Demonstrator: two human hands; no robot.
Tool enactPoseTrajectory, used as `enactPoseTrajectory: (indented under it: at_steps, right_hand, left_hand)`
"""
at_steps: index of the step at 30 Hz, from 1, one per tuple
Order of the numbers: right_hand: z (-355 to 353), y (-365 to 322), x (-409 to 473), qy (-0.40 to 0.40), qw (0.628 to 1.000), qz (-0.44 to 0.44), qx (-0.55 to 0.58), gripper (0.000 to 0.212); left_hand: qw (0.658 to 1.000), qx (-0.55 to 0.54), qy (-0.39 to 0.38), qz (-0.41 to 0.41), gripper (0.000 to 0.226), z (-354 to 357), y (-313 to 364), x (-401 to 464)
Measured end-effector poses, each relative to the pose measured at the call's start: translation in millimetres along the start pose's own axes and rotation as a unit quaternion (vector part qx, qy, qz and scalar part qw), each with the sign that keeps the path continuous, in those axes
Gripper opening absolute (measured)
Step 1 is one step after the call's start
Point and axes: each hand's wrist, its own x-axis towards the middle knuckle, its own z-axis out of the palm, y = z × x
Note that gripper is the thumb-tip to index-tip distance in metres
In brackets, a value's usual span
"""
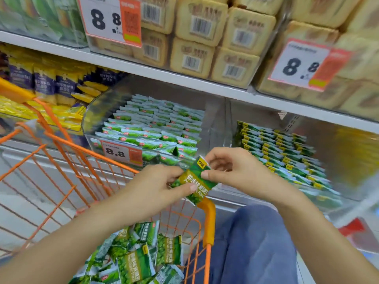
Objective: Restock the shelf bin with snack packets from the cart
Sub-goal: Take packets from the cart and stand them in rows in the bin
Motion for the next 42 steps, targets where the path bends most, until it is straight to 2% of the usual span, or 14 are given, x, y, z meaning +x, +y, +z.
enactPoseTrajectory:
  at_steps: [3, 7, 9, 12, 16, 20, 26, 28, 30, 32, 34, 37, 39, 42]
  right_hand:
    - [-25.2, 21.2, -17.5, 0.031, 0.999, 0.020, 0.030, 0.013]
    - [-59.8, 67.6, -29.7, 0.207, 0.974, 0.058, -0.076, 0.012]
    - [-73.2, 90.7, -31.3, 0.265, 0.945, 0.109, -0.162, 0.016]
    - [-81.2, 117.4, -26.3, 0.243, 0.922, 0.167, -0.253, 0.034]
    - [-76.8, 130.6, -4.9, 0.135, 0.922, 0.182, -0.315, 0.040]
    - [-75.2, 139.1, 13.5, 0.035, 0.878, 0.191, -0.438, 0.037]
    - [-74.5, 141.9, 22.6, -0.018, 0.842, 0.182, -0.507, 0.033]
    - [-75.4, 136.0, 19.1, 0.000, 0.852, 0.193, -0.487, 0.038]
    - [-73.8, 121.9, 12.4, 0.057, 0.861, 0.184, -0.471, 0.038]
    - [-65.0, 99.5, 4.9, 0.143, 0.866, 0.117, -0.465, 0.030]
    - [-47.8, 71.6, -1.9, 0.225, 0.866, -0.008, -0.445, 0.023]
    - [-8.1, 27.7, -4.7, 0.248, 0.861, -0.174, -0.409, 0.025]
    - [23.4, 6.5, -2.1, 0.200, 0.869, -0.245, -0.382, 0.024]
    - [70.1, -13.4, 8.6, 0.091, 0.878, -0.296, -0.365, 0.029]
  left_hand:
    - [0.998, -0.035, 0.049, 0.007, 0.029, 21.2, 14.9, 31.4]
    - [0.977, 0.158, 0.129, 0.058, 0.069, 43.7, 7.2, 70.5]
    - [0.971, 0.211, 0.115, -0.004, 0.079, 51.6, -6.0, 81.4]
    - [0.951, 0.287, 0.100, -0.060, 0.090, 61.4, -16.2, 89.8]
    - [0.952, 0.286, 0.097, -0.051, 0.088, 61.9, -15.8, 92.4]
    - [0.951, 0.290, 0.092, -0.062, 0.081, 61.3, -15.4, 92.0]
    - [0.954, 0.278, 0.096, -0.061, 0.063, 61.3, -14.4, 94.0]
    - [0.961, 0.248, 0.104, -0.061, 0.054, 60.8, -14.8, 94.2]
    - [0.976, 0.167, 0.135, -0.041, 0.046, 56.9, -13.2, 92.5]
    - [0.981, 0.057, 0.187, -0.010, 0.036, 47.9, -7.6, 82.4]
    - [0.977, -0.003, 0.211, 0.018, 0.028, 34.7, -3.5, 61.3]
    - [0.990, 0.025, 0.129, 0.043, 0.026, 6.2, -9.9, 14.5]
    - [0.986, 0.165, -0.001, 0.010, 0.027, -13.3, -27.1, -14.4]
    - [0.905, 0.351, -0.202, -0.134, 0.035, -33.2, -60.7, -47.8]
